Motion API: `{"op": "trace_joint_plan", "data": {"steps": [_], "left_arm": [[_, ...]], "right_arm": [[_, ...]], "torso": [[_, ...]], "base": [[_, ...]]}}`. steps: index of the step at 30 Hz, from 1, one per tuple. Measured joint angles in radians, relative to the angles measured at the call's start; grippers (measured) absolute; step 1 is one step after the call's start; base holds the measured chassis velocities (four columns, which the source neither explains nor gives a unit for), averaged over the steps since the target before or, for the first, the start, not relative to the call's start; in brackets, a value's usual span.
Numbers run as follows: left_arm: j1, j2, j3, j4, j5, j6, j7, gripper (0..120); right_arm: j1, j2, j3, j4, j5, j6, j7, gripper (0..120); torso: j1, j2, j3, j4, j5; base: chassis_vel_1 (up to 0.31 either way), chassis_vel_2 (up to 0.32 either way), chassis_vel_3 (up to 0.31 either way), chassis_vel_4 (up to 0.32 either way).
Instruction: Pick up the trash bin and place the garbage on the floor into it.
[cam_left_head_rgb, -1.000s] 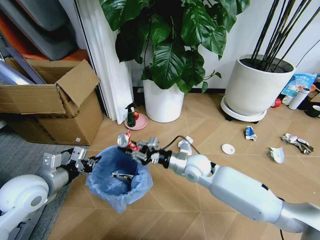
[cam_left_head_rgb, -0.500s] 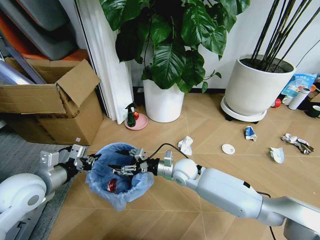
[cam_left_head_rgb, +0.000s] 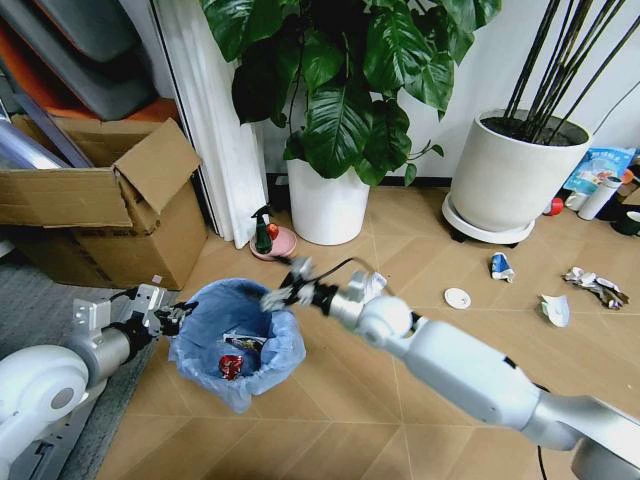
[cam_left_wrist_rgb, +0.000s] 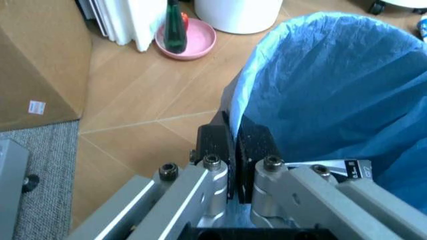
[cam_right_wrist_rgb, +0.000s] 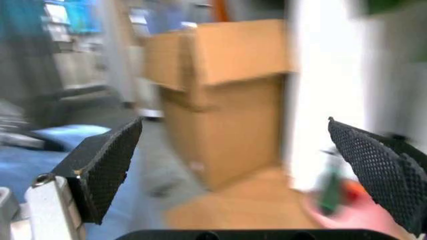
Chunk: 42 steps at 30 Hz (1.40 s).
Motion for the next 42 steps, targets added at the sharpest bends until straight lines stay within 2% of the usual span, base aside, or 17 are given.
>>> {"op": "trace_joint_plan", "data": {"steps": [3,4,7,8,9,12,13,15,16,19,23,25,26,31,42], "left_arm": [[-0.003,-0.024,-0.009,-0.004,0.007,0.0,-0.001,0],[-0.003,-0.024,-0.009,-0.004,0.007,0.0,-0.001,0],[-0.003,-0.042,-0.014,-0.006,0.021,0.0,-0.002,0],[-0.003,-0.042,-0.014,-0.006,0.021,0.0,-0.002,0],[-0.002,-0.048,-0.014,-0.007,0.026,0.0,-0.002,0],[0.005,-0.079,-0.014,-0.01,0.052,0.0,-0.001,0],[0.005,-0.079,-0.014,-0.01,0.052,0.0,-0.001,0],[0.012,-0.092,-0.018,-0.014,0.067,0.0,0.0,0],[0.015,-0.097,-0.021,-0.016,0.071,-0.001,0.0,0],[0.02,-0.104,-0.022,-0.018,0.076,-0.001,0.001,0],[0.027,-0.114,-0.027,-0.024,0.084,-0.002,0.003,0],[0.036,-0.125,-0.028,-0.025,0.095,-0.003,0.004,0],[0.037,-0.128,-0.028,-0.025,0.1,-0.003,0.004,0],[0.038,-0.14,-0.024,-0.031,0.104,-0.003,0.003,0],[0.05,-0.154,-0.032,-0.04,0.108,-0.004,0.003,0]], "right_arm": [[-0.133,-0.048,0.161,0.037,-0.026,-0.033,0.06,100],[-0.133,-0.048,0.161,0.037,-0.026,-0.033,0.06,100],[-0.325,-0.081,0.33,0.085,-0.083,-0.033,0.154,100],[-0.325,-0.081,0.33,0.085,-0.083,-0.033,0.154,100],[-0.379,-0.082,0.38,0.1,-0.104,-0.035,0.183,100],[-0.627,-0.053,0.612,0.148,-0.229,-0.027,0.235,100],[-0.627,-0.053,0.612,0.148,-0.229,-0.027,0.235,100],[-0.722,-0.025,0.709,0.156,-0.275,-0.01,0.237,100],[-0.761,-0.008,0.75,0.161,-0.289,-0.002,0.237,100],[-0.806,0.019,0.798,0.165,-0.306,0.008,0.234,100],[-0.86,0.064,0.86,0.168,-0.325,0.026,0.229,100],[-0.91,0.123,0.915,0.167,-0.334,0.044,0.219,100],[-0.922,0.146,0.928,0.162,-0.334,0.05,0.22,100],[-0.928,0.212,0.947,0.125,-0.338,0.102,0.199,100],[-0.918,0.23,0.937,0.105,-0.328,0.113,0.197,100]], "torso": [[0.0,0.0,0.0,-0.0002,0.0003],[0.0,0.0,0.0,-0.0002,0.0003],[0.0,0.0,0.0,-0.0003,0.0002],[0.0,0.0,0.0,-0.0003,0.0002],[0.0,0.0,0.0,-0.0005,0.0008],[0.0,0.0,0.0,-0.0001,0.0001],[0.0,0.0,0.0,-0.0001,0.0001],[0.0,0.0,0.0,-0.0003,0.0014],[0.0,0.0,0.0,-0.0002,0.0],[0.0,0.0,0.0,-0.0003,-0.0011],[0.0,0.0,0.0,-0.0001,0.0009],[0.0,0.0,0.0,0.0,-0.0007],[0.0,0.0,0.0,-0.0001,0.0],[0.0,0.0,0.0,0.0,0.0001],[0.0,0.0,0.0,0.0001,-0.0001]], "base": [[0.0,0.0,0.0,0.0],[0.0,0.0,0.0,0.0],[0.0,0.0,0.0,0.0],[0.0,0.0,0.0,0.0],[0.0,0.0,0.0,0.0],[0.0,0.0,0.0,0.0],[0.0,0.0,0.0,0.0],[0.0,0.0,0.0,0.0],[0.0,0.0,0.0,0.0],[0.0,0.0,0.0,0.0],[0.0,0.0,0.0,0.0],[0.0,0.0,0.0,0.0],[0.0,0.0,0.0,0.0],[0.0,0.0,0.0,0.0],[0.0,0.0,0.0,0.0]]}}
